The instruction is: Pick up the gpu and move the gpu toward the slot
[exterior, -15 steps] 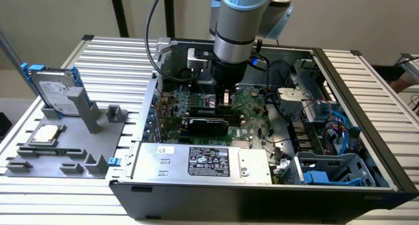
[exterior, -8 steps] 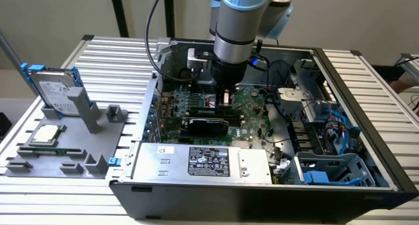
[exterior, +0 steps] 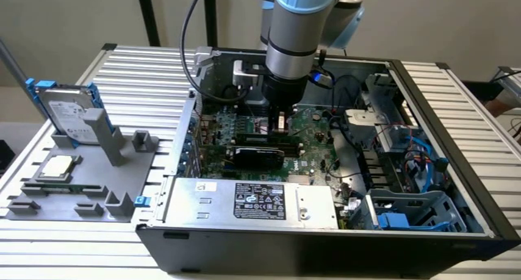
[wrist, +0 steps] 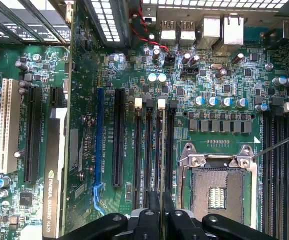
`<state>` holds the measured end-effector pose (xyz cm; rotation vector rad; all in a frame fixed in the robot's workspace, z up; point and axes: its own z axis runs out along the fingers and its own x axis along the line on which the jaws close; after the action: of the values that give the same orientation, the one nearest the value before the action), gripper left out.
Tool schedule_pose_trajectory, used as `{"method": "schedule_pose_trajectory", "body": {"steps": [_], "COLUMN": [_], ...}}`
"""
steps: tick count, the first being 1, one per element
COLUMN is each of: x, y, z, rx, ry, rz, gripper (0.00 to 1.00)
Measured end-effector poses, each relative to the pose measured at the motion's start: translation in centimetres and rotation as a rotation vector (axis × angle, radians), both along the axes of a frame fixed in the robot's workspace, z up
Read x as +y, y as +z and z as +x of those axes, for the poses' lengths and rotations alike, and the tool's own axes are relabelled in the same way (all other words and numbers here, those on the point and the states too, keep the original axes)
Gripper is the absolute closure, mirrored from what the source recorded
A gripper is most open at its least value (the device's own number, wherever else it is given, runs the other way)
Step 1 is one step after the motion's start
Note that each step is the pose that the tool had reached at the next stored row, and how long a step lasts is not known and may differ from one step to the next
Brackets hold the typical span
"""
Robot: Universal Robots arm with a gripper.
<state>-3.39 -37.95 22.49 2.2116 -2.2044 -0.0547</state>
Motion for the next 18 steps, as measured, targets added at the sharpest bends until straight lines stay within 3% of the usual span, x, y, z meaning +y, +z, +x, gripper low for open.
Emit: {"method": "schedule_pose_trajectory", "body": {"steps": [8, 10, 14, 18], "x": [0.01, 0.01, 0.0, 0.0], "y": [-0.11, -0.11, -0.1, 0.89], "z": [0.0, 0.0, 0.0, 0.0], "rx": [-0.001, -0.0002, 0.0, 0.0016], "ry": [0.0, 0.0, 0.0, 0.0], "rz": [0.0005, 0.0003, 0.0, -0.0002], "gripper": [0.86, 0.78, 0.78, 0.78]}}
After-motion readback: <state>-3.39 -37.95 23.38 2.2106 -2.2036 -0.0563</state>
